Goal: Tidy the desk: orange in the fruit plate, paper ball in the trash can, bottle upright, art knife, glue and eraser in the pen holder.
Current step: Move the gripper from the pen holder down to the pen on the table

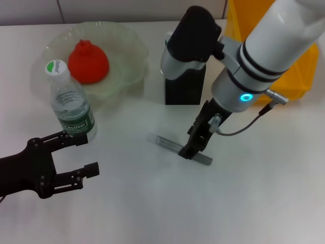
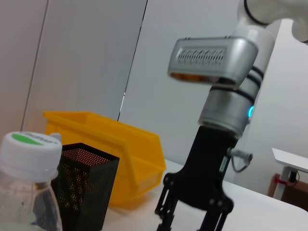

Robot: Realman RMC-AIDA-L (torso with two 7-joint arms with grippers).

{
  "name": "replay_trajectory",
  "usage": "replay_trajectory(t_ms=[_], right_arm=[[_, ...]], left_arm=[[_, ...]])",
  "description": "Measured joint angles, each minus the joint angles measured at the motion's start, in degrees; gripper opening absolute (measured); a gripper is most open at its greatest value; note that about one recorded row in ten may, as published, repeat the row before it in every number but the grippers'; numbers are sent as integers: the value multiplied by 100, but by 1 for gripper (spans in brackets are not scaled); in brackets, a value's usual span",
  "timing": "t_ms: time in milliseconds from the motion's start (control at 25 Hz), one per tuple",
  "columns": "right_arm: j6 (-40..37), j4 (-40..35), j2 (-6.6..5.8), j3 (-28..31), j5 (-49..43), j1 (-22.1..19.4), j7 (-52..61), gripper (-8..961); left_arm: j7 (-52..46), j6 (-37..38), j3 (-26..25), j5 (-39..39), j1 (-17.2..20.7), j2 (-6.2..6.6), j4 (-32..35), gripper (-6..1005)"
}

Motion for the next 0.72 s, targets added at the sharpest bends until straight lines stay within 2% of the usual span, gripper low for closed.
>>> replay_trajectory(t_ms=[240, 480, 640, 720], right_arm=[[675, 543, 16, -355, 218, 73, 45, 544], [953, 631, 20, -636, 195, 74, 246, 492], [1053, 691, 21, -651, 175, 84, 261, 392], [1103, 739, 22, -679, 169, 103, 265, 376]], left_arm=[[0, 0, 10, 7, -20, -4, 0, 802], [0, 16, 14, 8, -33, -9, 5, 802], [0, 23, 13, 8, -40, -9, 7, 802], [0, 28, 13, 8, -40, -9, 3, 802]])
